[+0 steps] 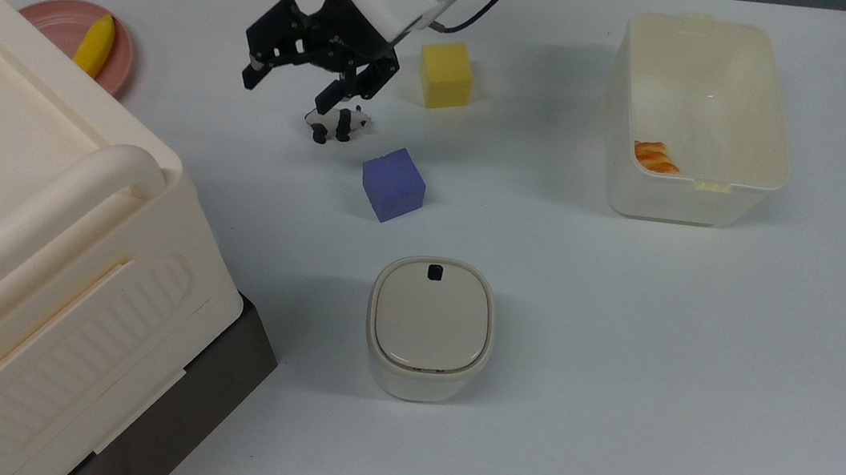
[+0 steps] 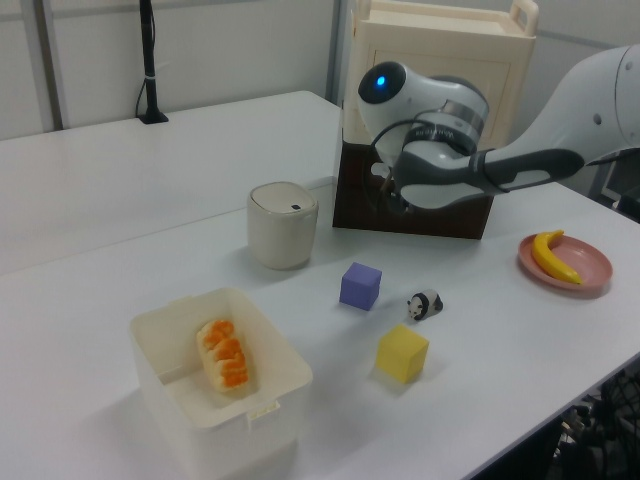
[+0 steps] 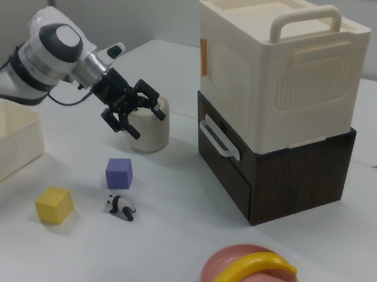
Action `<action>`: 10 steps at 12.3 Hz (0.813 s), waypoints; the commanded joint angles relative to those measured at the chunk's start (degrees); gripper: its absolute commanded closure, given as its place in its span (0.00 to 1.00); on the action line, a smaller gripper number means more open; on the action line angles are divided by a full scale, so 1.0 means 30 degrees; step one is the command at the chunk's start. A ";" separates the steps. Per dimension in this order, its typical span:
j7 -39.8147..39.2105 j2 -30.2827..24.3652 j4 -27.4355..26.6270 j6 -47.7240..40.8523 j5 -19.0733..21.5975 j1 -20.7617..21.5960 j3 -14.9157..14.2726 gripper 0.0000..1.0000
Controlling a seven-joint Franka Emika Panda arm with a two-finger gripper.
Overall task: Slide the drawer open
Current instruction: 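Move the open gripper toward the white handle of the brown drawer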
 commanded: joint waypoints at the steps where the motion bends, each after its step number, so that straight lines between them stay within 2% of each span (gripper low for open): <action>1: -0.0503 0.0651 -0.0590 0.2028 -0.2521 -0.0490 0.0039 0.00; 2: -0.0475 0.1030 -0.0532 0.2904 -0.3630 -0.0929 0.0039 0.00; 5: -0.0474 0.1677 -0.0385 0.4635 -0.5599 -0.1897 0.0039 0.00; 10: -0.1028 0.2029 0.0112 0.5344 -0.6920 -0.3069 0.0010 0.00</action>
